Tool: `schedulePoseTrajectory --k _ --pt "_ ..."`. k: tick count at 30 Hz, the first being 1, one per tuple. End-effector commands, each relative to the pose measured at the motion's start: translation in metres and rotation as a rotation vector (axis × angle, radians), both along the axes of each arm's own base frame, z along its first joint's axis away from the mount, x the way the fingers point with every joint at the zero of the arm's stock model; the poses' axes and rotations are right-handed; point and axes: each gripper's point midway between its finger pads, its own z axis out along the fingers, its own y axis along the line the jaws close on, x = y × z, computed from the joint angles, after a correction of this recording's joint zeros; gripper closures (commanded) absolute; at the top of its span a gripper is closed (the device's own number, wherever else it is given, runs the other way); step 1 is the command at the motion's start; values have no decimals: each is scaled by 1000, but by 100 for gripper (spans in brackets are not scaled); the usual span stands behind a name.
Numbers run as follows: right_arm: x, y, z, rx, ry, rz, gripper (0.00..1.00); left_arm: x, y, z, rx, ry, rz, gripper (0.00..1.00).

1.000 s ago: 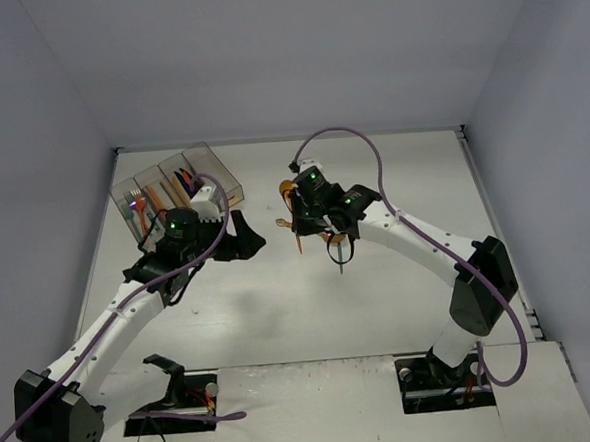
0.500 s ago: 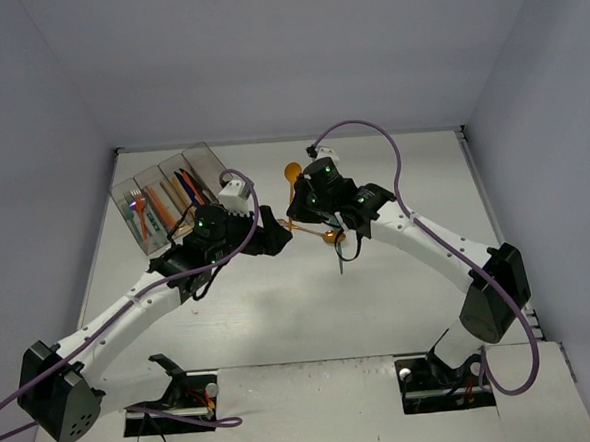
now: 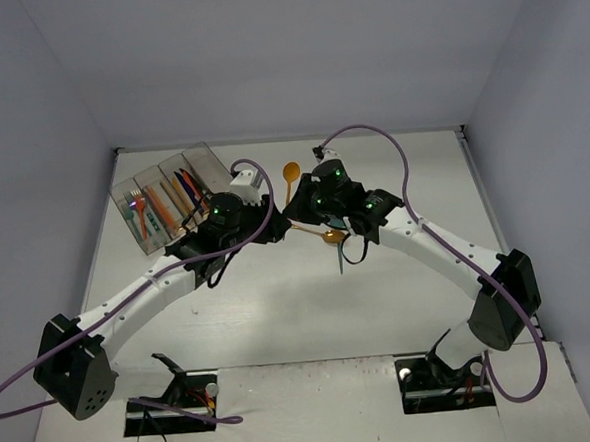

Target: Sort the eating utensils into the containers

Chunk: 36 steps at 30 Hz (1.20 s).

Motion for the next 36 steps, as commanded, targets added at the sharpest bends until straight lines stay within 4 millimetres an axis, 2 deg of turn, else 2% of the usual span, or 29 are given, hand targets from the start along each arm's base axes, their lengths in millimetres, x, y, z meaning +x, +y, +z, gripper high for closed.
schedulePoseTrajectory --k 1,5,13,16,18,21,27,30,32,34,36 --pt "3 2 37 123 -68 -1 100 13 -16 51 -97 -124 -22 70" --pt "6 -1 40 154 -72 -6 100 12 -20 47 -106 -111 -34 77" --pt "10 -4 40 189 -64 -16 100 14 -23 44 -97 -110 -43 100" --pt "12 -7 38 190 -61 -24 100 15 -22 42 -91 -108 -42 100" --pt "15 -11 36 187 -60 -37 91 15 -22 40 -87 -106 -39 100" --pt "19 -20 31 178 -51 -63 57 17 -20 40 -81 -111 -28 100" --pt "29 -44 26 160 -59 -127 29 21 -14 33 -65 -101 8 100" --pt "39 -71 21 128 -70 -183 16 29 -3 23 -33 -73 64 100" --pt "45 -97 13 84 -74 -237 9 36 9 18 -23 -43 113 100" --pt "47 -121 9 36 -85 -264 2 49 25 16 -32 -5 183 100" --pt "47 -146 1 -8 -72 -294 0 64 48 6 -26 54 275 100"
